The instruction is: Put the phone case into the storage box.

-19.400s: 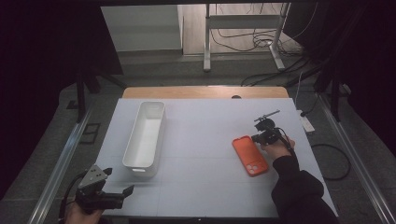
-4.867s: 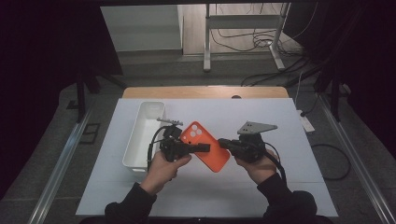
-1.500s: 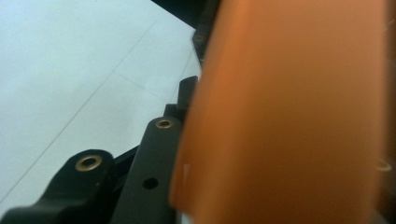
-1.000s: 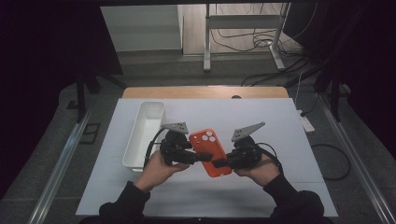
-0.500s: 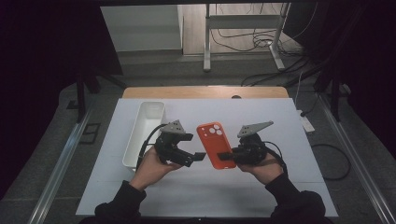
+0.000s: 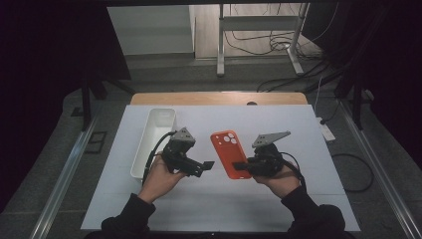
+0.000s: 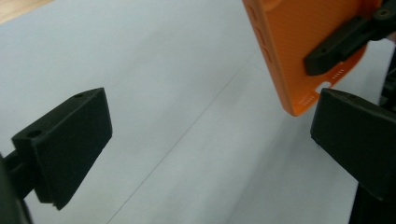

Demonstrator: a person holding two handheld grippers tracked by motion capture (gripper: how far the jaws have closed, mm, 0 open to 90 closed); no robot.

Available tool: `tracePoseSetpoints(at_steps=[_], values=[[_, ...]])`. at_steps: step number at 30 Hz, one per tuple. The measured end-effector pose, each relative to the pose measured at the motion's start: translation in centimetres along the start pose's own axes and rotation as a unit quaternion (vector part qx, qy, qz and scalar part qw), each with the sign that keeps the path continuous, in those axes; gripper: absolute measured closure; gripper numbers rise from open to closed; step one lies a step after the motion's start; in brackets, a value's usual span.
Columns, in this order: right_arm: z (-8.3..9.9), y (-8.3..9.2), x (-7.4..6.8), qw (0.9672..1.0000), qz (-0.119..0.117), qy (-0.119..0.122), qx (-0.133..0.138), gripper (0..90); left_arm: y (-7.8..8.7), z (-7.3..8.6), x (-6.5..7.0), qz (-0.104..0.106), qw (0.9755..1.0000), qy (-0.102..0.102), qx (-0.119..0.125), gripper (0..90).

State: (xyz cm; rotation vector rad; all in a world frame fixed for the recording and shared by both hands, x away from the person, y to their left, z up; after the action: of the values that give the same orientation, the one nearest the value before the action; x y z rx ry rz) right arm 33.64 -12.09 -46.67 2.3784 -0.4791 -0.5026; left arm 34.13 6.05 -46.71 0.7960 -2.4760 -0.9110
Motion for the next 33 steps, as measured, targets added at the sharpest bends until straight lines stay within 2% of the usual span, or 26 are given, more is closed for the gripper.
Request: tracePoseSetpoints(at_steps=[10, 14, 17, 23, 24, 26, 27, 28, 30, 31, 32, 33], values=[[0.1, -0.6, -0.6, 0.9999, 0.006, 0.009, -0.009, 84.1, -0.1, -0.3, 0.8, 0.02, 0.9997, -0.007, -0.008, 0.0], [0.1, -0.8, -1.0, 0.9998, 0.008, 0.016, -0.011, 84.2, -0.1, -0.4, 1.1, 0.025, 0.9996, -0.008, -0.011, 3.4], [0.0, -1.0, -1.3, 0.9996, 0.007, 0.023, -0.011, 84.2, -0.1, -0.3, 1.3, 0.039, 0.9991, -0.009, -0.014, 15.2], [0.0, -1.1, -1.6, 0.9993, 0.01, 0.033, -0.012, 84.2, 0.0, -0.2, 1.4, 0.069, 0.9974, 0.008, -0.019, 40.0], [0.0, -1.1, -1.7, 0.9993, 0.01, 0.033, -0.012, 84.2, 0.0, -0.1, 1.5, 0.082, 0.9964, 0.014, -0.018, 43.9], [-0.1, -1.1, -1.7, 0.9993, 0.01, 0.034, -0.01, 84.2, 0.1, -0.1, 1.4, 0.087, 0.9958, 0.021, -0.018, 53.7], [-0.1, -1.1, -1.7, 0.9993, 0.01, 0.034, -0.01, 84.1, 0.1, -0.1, 1.4, 0.094, 0.9951, 0.025, -0.019, 53.7], [0.0, -1.1, -1.7, 0.9993, 0.011, 0.034, -0.011, 84.1, 0.1, -0.1, 1.4, 0.106, 0.9937, 0.033, -0.017, 62.6], [0.0, -1.2, -1.8, 0.9993, 0.012, 0.035, -0.011, 84.2, 0.1, -0.1, 1.4, 0.109, 0.9933, 0.034, -0.019, 69.7], [0.0, -1.2, -1.8, 0.9993, 0.012, 0.035, -0.011, 84.2, 0.1, 0.0, 1.4, 0.115, 0.9926, 0.033, -0.02, 69.7], [0.0, -1.2, -1.7, 0.9993, 0.015, 0.034, -0.011, 84.2, 0.2, 0.0, 1.4, 0.119, 0.9922, 0.033, -0.019, 76.8], [0.0, -1.2, -1.7, 0.9993, 0.015, 0.034, -0.011, 84.2, 0.2, -0.1, 1.5, 0.119, 0.9921, 0.034, -0.019, 76.8]])
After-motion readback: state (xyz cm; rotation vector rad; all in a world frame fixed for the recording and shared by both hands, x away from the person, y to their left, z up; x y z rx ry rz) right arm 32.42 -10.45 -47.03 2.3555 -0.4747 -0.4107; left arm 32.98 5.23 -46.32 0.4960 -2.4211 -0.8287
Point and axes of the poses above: each handheld gripper's, and its own axes: y roughly backward along the jaws, z roughly out of its underside, x roughly to its right, the point moved 7 cm from there along -y, roughly forward along the jaws, and after that the axes turned 3 degrees about -x, right-handed, at the moved point
